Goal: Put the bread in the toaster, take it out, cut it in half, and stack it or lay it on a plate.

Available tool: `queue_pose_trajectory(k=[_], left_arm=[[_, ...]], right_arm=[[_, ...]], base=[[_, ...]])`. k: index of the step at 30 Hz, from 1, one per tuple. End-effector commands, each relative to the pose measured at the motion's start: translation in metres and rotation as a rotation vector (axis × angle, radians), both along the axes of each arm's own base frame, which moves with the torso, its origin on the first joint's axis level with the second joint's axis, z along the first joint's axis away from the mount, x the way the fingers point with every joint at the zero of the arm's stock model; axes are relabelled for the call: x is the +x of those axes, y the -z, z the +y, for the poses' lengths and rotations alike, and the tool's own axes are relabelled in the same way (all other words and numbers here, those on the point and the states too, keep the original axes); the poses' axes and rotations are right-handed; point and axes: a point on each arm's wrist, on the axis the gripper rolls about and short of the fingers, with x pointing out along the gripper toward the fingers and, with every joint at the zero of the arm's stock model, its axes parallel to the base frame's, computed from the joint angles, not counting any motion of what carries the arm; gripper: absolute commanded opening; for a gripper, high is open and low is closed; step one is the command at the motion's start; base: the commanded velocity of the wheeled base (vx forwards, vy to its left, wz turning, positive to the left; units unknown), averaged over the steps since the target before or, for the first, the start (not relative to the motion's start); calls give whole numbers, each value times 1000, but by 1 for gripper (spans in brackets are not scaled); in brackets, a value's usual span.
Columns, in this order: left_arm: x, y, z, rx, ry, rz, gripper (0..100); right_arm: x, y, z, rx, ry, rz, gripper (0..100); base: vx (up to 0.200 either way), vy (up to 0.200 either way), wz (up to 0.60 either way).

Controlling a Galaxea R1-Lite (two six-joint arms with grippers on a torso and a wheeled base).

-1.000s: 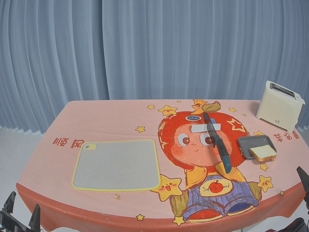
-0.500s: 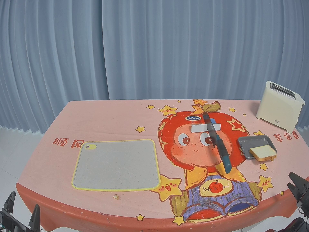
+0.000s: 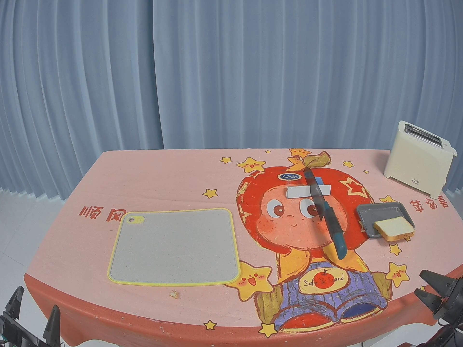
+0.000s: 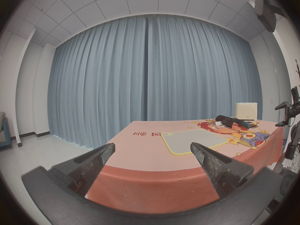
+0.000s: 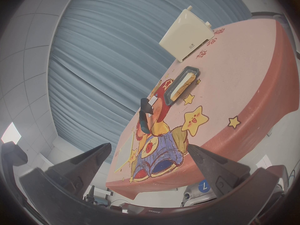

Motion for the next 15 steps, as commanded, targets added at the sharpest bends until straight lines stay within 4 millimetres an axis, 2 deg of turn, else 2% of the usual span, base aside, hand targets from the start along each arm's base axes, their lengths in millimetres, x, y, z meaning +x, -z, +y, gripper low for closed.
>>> queue_pose_trajectory(k=[1,15], left_arm=[[0,5,0,0,-1,1,100],[0,5,0,0,-1,1,100]], right_arm=[[4,1,1,18,-1,39,100],[9,0,4,106,-34,111,100]], base=[[0,0,0],[0,0,0]])
